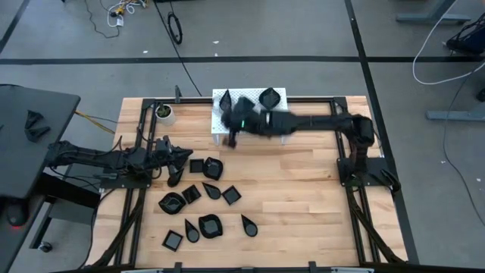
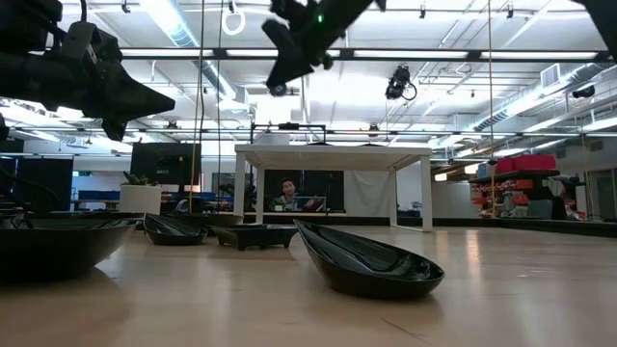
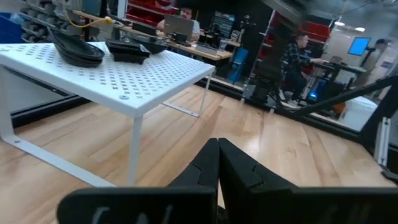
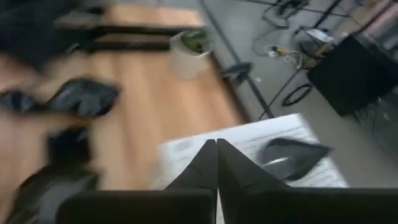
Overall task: Pick & Place Mini shaped plates
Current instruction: Stack the black leaf-shaped plate on top of the other black leaf-shaped plate on the shelf
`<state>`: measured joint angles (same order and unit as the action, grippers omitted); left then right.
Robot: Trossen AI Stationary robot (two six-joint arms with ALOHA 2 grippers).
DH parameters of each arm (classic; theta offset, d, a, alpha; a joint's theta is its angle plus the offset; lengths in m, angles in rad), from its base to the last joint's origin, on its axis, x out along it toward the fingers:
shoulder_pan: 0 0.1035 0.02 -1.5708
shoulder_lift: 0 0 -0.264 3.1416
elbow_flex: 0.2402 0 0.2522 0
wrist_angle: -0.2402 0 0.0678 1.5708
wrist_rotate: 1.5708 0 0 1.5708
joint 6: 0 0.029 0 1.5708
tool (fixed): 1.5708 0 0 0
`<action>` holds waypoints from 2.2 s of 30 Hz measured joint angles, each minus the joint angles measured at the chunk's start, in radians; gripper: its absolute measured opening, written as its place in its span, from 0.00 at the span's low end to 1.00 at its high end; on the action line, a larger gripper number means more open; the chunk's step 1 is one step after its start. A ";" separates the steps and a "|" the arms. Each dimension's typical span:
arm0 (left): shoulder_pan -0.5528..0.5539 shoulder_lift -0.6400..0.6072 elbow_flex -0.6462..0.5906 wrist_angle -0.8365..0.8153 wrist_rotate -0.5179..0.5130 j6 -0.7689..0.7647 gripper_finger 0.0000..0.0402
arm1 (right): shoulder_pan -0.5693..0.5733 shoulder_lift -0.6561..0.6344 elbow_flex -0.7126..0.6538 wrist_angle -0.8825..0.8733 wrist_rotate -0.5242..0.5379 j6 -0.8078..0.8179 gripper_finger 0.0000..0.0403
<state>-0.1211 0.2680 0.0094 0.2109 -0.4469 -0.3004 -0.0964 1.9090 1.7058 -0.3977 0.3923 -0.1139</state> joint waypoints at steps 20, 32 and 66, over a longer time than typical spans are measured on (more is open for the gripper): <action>-0.046 0.437 0.491 -1.098 0.092 -0.614 0.03 | 0.220 -0.177 -0.632 0.352 0.294 0.314 0.01; -0.016 0.480 0.496 -1.191 0.066 -0.929 0.34 | 0.198 -0.521 -0.978 0.812 0.472 -0.047 0.01; 0.633 0.874 0.490 -0.962 0.318 -0.342 0.43 | 0.367 -0.691 -1.099 1.053 0.216 -0.050 0.01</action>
<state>0.5121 1.1420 0.4995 -0.7509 -0.1286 -0.6426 0.2702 1.2179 0.6067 0.6552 0.6086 -0.1642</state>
